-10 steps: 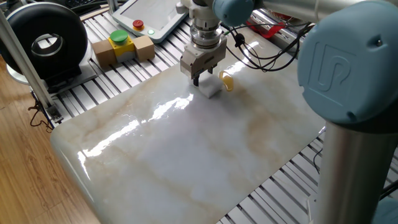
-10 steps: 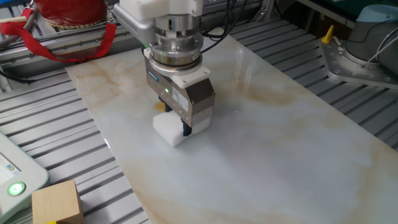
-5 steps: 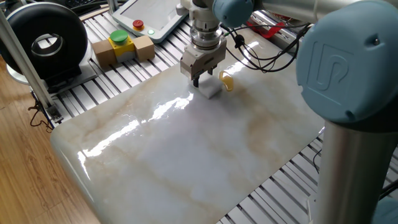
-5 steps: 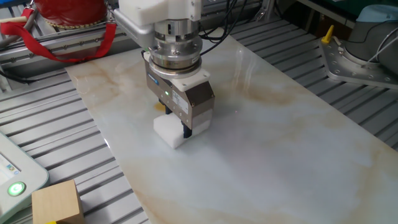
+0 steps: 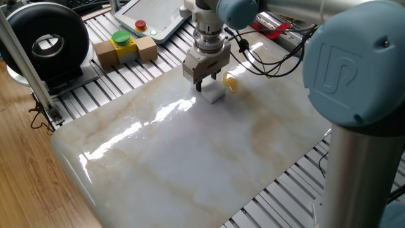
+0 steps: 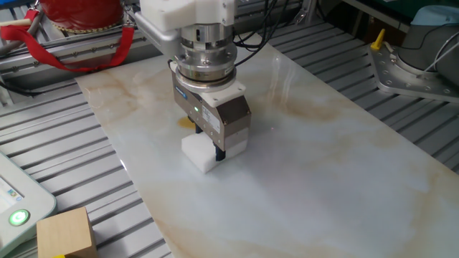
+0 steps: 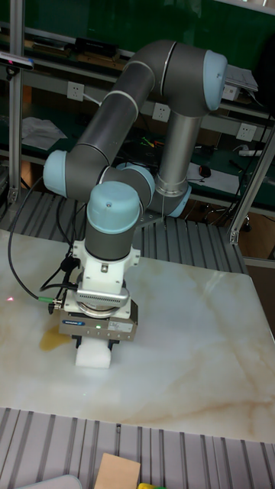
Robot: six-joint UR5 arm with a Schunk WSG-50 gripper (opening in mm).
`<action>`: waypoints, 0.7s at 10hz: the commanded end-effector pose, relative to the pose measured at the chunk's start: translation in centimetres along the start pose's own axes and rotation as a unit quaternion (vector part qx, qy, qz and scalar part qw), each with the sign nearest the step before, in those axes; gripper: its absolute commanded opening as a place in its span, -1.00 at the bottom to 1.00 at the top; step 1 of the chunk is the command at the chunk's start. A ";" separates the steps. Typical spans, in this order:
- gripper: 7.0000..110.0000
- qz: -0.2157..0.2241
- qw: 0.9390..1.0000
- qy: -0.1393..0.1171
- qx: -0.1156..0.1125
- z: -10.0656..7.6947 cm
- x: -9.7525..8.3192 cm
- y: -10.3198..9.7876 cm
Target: Clean the tabletop with a sponge
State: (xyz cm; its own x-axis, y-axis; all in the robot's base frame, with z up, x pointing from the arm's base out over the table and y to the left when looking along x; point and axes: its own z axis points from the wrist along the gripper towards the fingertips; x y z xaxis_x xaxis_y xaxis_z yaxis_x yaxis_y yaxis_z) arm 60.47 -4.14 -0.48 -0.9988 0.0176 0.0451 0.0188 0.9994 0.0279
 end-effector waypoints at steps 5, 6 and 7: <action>-1.00 0.017 1.000 0.008 -0.006 0.3 1.1 -0.2; -1.00 0.016 1.000 0.008 -0.003 0.4 1.1 -0.4; -1.00 0.016 1.000 0.008 -0.004 0.4 1.1 -0.3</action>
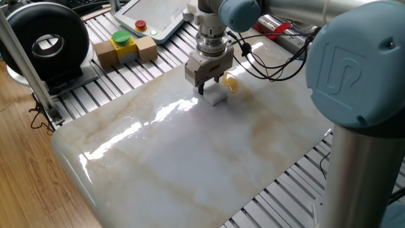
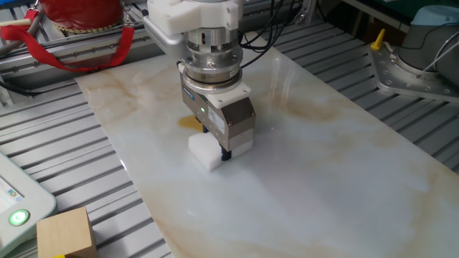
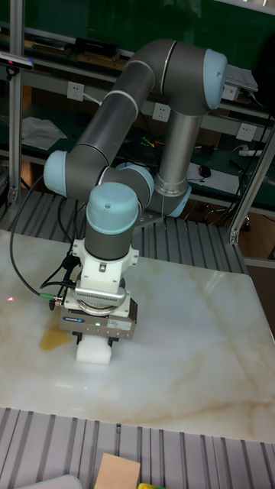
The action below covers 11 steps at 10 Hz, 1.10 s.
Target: Clean the tabletop with a sponge
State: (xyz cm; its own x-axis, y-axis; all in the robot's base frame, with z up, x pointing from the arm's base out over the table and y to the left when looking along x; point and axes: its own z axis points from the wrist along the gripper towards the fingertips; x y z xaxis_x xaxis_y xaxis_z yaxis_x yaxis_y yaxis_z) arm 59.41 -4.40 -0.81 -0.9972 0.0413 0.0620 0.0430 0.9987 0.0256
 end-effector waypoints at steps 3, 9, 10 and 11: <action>-1.00 0.005 1.000 -0.001 -0.001 -0.2 0.1 -0.3; -1.00 0.003 1.000 -0.001 0.003 -0.1 0.1 -0.7; -1.00 0.002 1.000 -0.001 0.003 0.0 0.1 -0.9; -1.00 0.001 1.000 -0.001 0.002 0.1 0.1 -1.0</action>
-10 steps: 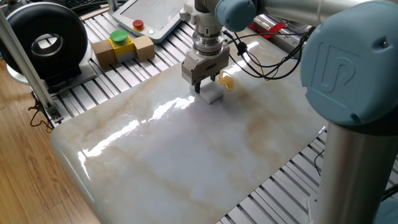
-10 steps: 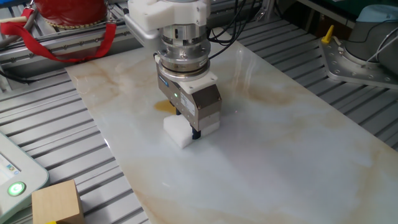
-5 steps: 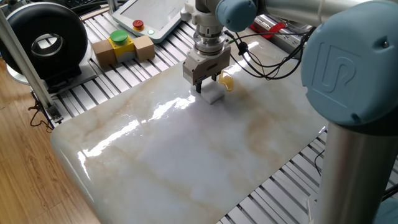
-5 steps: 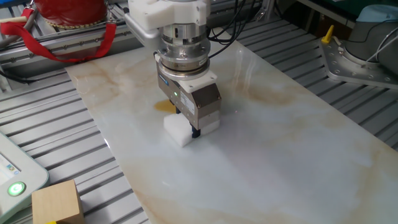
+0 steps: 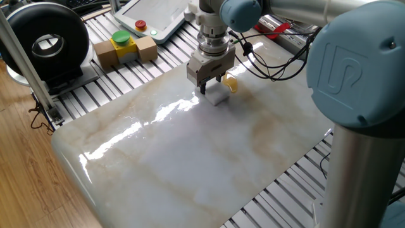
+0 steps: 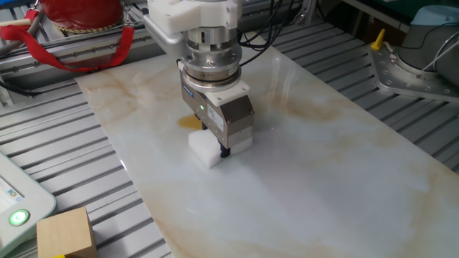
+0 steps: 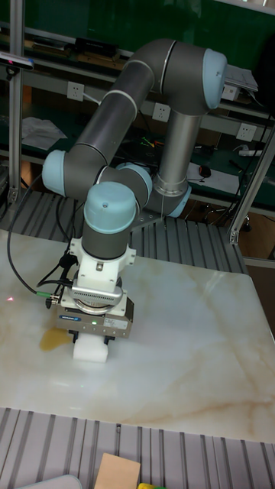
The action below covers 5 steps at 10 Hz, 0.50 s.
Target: Clean the tabletop with a sponge
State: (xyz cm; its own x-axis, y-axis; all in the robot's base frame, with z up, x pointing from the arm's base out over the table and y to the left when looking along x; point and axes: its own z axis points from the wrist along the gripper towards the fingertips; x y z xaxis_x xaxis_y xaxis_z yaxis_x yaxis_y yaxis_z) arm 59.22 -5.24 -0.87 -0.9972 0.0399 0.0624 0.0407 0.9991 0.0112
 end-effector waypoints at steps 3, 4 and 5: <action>-1.00 0.001 1.000 -0.002 -0.005 -0.1 0.0 -0.4; -1.00 -0.001 1.000 -0.002 -0.005 -0.2 0.0 -0.6; -1.00 -0.002 1.000 -0.001 -0.005 -0.4 0.0 -0.7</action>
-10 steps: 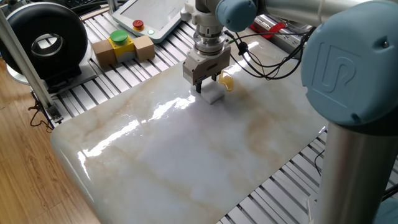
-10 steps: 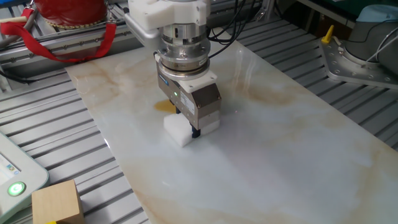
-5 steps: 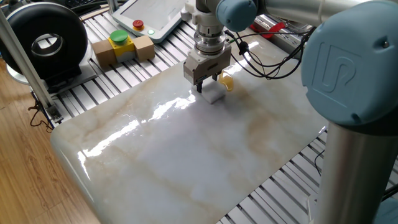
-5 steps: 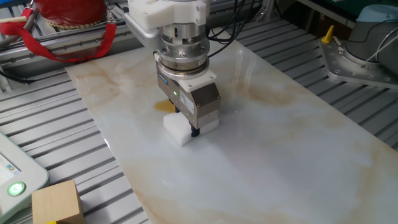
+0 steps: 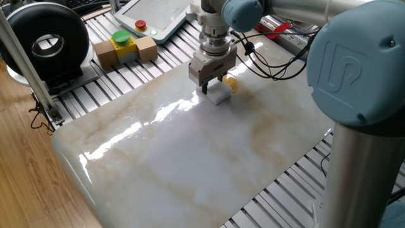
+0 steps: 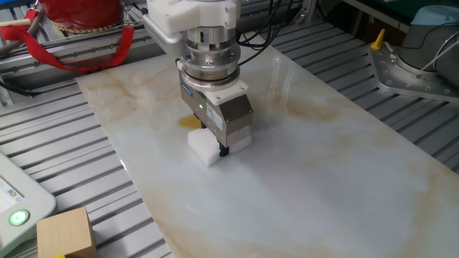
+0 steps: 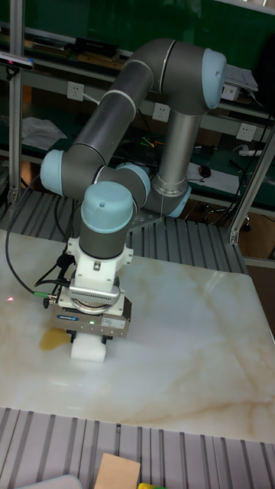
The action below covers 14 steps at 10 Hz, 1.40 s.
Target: Clean the tabletop with a sponge
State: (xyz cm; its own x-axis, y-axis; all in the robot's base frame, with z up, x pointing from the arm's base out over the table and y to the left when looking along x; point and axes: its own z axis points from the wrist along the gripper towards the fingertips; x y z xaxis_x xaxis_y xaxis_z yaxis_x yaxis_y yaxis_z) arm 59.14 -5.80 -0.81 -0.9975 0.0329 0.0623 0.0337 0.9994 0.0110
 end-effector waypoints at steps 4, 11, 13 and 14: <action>-1.00 -0.002 1.000 0.001 -0.006 -0.4 0.1 -0.5; -1.00 -0.005 1.000 0.000 -0.006 -0.2 0.1 -1.0; -1.00 -0.007 1.000 0.001 -0.005 -0.4 0.0 -1.2; -1.00 -0.007 1.000 0.001 -0.005 -0.4 0.0 -1.3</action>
State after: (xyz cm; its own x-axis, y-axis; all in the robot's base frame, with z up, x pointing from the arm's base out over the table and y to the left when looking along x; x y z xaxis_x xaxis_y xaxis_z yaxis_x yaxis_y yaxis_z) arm 58.96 -7.00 -0.59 -0.9977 0.0143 0.0655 0.0152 0.9998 0.0133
